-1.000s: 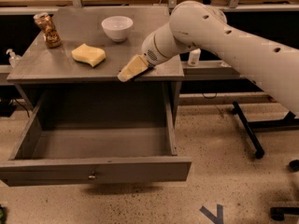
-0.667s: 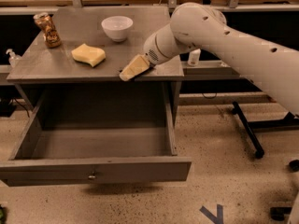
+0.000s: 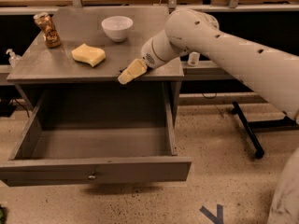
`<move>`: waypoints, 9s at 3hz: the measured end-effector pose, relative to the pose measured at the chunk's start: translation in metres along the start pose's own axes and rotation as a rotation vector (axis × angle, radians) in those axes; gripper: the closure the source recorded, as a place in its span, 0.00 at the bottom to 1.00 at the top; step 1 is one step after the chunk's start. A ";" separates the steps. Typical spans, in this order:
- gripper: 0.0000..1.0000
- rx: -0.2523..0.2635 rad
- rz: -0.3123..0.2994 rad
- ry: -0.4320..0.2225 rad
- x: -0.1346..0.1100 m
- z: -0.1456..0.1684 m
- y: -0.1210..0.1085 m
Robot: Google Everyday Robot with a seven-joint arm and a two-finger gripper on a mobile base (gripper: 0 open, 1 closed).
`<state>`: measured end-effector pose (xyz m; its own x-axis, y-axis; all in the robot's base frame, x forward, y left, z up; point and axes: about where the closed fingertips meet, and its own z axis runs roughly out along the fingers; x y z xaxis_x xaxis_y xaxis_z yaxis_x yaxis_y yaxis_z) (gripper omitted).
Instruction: Place rxbar blueberry into top drawer
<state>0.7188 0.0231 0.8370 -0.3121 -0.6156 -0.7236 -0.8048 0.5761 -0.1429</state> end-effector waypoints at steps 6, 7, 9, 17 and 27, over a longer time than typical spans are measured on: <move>0.62 -0.049 -0.007 0.072 0.004 0.024 0.011; 0.85 -0.061 -0.020 0.065 0.002 0.024 0.012; 1.00 -0.061 -0.020 0.065 0.002 0.024 0.012; 1.00 -0.062 -0.021 0.064 0.002 0.023 0.012; 1.00 -0.062 -0.021 0.064 0.001 0.023 0.012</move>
Offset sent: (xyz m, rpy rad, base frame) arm 0.0060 0.0031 -0.0257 -0.0322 0.0651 -0.0298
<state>0.7200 0.0418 0.8186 -0.3246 -0.6614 -0.6761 -0.8408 0.5292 -0.1140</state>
